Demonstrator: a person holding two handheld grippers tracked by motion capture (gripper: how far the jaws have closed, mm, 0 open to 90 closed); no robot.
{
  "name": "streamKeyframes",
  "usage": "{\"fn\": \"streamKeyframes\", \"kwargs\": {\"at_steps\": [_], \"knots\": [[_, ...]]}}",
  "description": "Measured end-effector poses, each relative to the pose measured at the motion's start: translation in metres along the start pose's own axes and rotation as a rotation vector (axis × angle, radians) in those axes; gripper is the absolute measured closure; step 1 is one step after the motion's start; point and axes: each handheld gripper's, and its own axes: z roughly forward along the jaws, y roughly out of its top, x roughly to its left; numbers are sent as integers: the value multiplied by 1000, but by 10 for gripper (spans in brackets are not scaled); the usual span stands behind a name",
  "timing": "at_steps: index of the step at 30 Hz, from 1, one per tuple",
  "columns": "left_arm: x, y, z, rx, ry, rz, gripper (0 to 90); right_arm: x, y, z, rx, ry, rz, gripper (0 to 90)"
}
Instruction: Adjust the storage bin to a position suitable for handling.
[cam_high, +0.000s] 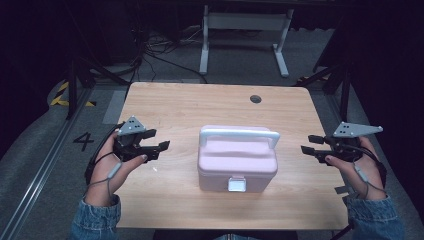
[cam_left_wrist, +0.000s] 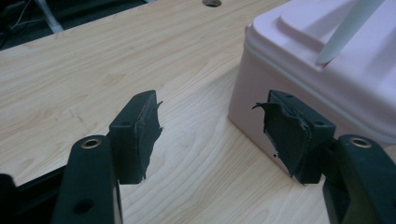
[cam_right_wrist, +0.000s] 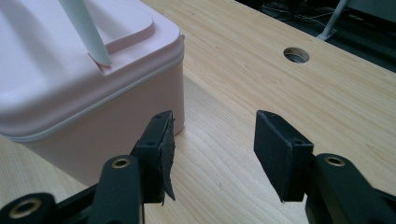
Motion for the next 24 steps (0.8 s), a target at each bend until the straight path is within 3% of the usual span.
{"fn": "streamKeyframes", "kwargs": {"at_steps": [3,9,24], "knots": [[-5,4,0,3,-7,-19,361,0,-3,-1,4,-2,5,490],[-14,13,3,-46,-36,1,354,1,-7,-3,7,-8,14,488],[-34,28,21,-128,-152,97,350,4,-16,-8,17,-16,36,483]]}}
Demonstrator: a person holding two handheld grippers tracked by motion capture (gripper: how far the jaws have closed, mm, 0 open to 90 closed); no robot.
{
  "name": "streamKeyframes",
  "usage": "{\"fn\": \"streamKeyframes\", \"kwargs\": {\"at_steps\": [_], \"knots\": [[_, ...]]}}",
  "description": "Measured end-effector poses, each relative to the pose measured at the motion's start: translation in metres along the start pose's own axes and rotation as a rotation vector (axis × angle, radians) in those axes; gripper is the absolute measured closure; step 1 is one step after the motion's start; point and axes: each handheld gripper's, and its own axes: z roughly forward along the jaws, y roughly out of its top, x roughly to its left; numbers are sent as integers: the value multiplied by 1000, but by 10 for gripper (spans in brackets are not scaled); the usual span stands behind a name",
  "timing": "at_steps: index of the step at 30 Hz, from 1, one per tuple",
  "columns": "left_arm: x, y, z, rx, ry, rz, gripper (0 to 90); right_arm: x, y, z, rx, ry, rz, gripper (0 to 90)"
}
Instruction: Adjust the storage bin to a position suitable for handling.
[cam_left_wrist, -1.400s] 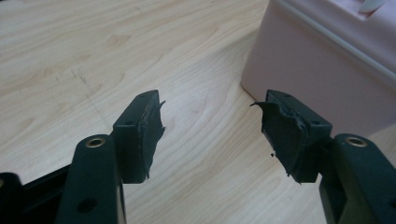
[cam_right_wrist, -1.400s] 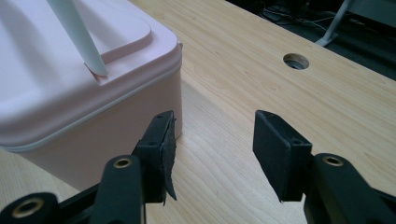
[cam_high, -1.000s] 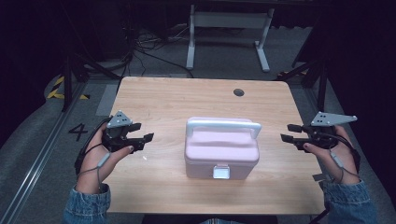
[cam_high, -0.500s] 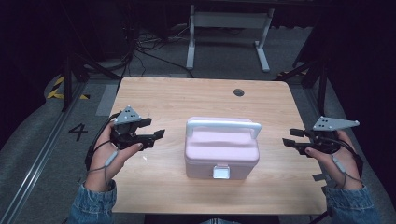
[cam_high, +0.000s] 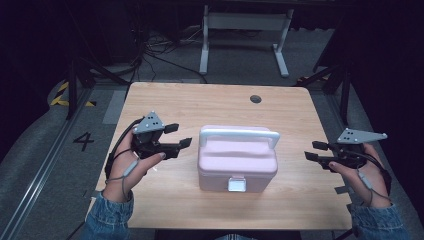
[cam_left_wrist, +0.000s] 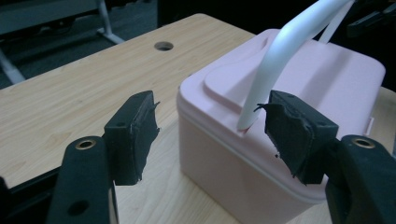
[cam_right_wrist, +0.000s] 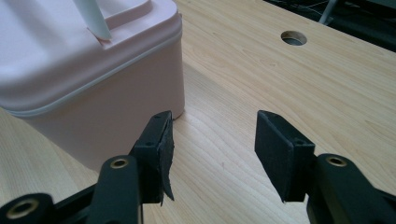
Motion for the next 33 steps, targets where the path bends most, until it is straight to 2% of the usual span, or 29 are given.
{"fn": "streamKeyframes", "kwargs": {"at_steps": [1,5,10,17,22,26,30,33], "knots": [[-1,0,2,-2,-6,14,350,0,0,0,-3,2,2,483],[-7,2,13,-52,-20,-9,360,1,-1,1,-1,7,0,482],[-12,3,26,-63,-31,-5,361,1,-2,2,4,11,5,483],[-14,2,39,-61,-39,-28,361,3,-1,4,7,19,2,480],[-15,1,49,-66,-55,-42,419,3,-1,5,9,23,3,480],[-14,0,58,-73,-39,-26,463,3,-2,6,11,24,2,480],[-14,-1,62,-86,-79,-73,492,3,-2,8,15,27,3,480],[-15,0,64,-88,-71,-57,517,3,-2,8,17,27,2,479]]}}
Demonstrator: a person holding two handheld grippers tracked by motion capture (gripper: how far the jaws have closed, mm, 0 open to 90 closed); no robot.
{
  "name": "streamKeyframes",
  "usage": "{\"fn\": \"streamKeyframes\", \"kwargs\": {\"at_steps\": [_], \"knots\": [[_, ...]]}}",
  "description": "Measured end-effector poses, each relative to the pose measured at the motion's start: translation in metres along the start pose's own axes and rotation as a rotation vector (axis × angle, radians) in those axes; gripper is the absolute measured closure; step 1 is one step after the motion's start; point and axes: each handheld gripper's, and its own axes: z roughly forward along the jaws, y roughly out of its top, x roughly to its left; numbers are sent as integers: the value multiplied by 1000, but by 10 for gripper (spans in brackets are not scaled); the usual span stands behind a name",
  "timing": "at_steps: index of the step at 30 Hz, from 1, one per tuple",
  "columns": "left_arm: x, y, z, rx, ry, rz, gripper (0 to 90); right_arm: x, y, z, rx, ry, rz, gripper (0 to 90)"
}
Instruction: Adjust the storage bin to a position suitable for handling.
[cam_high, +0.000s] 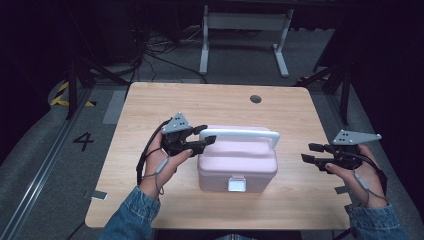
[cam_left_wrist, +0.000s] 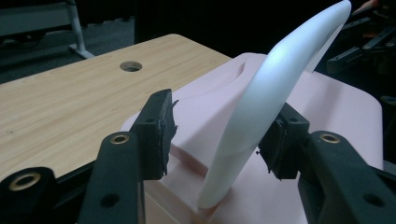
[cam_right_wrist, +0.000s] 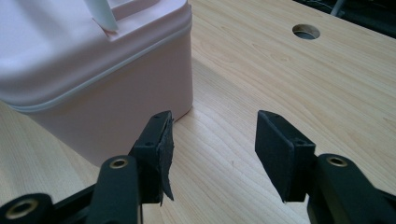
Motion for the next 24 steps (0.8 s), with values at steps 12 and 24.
{"fn": "streamKeyframes", "kwargs": {"at_steps": [12,24], "knots": [[-9,11,-1,1,14,101,675,2,1,3,2,11,1,478],[-11,23,-1,39,22,120,696,-1,-1,-1,-5,6,10,478]]}}
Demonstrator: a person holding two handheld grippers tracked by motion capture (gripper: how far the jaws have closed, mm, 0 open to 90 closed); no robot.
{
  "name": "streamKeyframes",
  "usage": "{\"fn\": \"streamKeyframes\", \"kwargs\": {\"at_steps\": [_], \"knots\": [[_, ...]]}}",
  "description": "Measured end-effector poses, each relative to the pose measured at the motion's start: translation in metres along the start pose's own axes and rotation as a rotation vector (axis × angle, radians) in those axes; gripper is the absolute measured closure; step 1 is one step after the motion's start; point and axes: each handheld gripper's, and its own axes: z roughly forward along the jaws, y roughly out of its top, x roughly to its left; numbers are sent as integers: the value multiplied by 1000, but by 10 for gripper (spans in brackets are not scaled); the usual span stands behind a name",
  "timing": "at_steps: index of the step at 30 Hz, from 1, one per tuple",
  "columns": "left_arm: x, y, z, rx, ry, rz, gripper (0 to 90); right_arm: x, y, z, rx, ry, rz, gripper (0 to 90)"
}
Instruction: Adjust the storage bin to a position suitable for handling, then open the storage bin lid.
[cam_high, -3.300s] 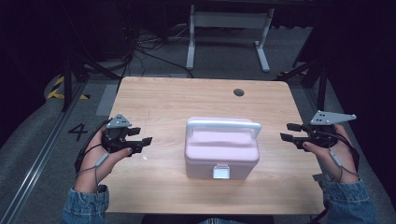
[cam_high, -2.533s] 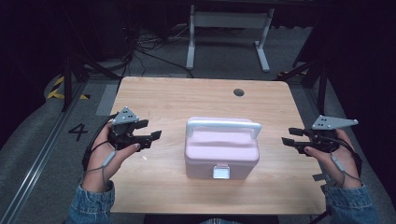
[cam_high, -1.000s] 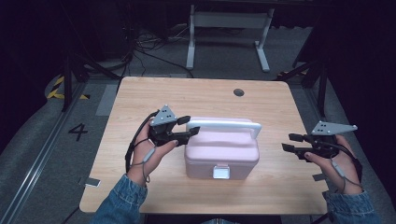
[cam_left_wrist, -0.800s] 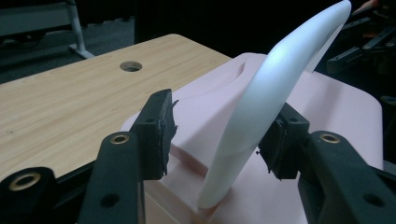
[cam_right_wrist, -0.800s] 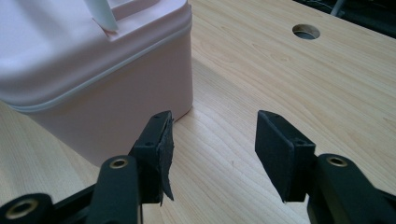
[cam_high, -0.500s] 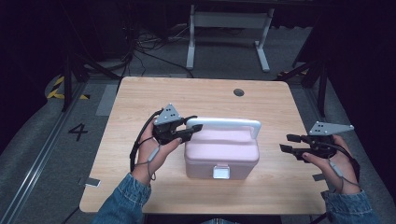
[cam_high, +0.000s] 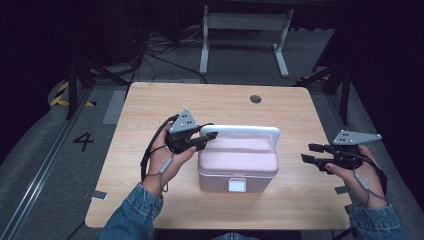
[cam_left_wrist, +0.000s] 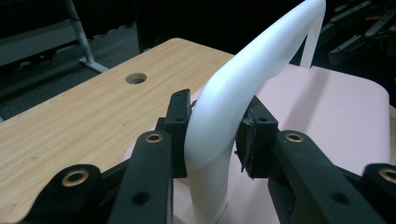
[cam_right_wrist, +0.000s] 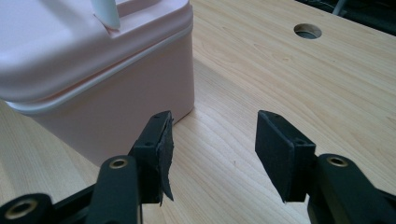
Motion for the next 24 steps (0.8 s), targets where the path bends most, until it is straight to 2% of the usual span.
{"fn": "streamKeyframes", "kwargs": {"at_steps": [10,16,20,24], "knots": [[8,10,0,-9,0,-21,697,-2,0,-2,-4,-1,3,478],[15,18,2,-1,-13,-54,700,-2,-1,1,2,-2,3,478],[18,21,4,-6,-13,-46,721,-1,0,1,-3,2,-1,479],[20,25,5,-1,-12,-55,721,-1,0,1,-3,0,-1,481]]}}
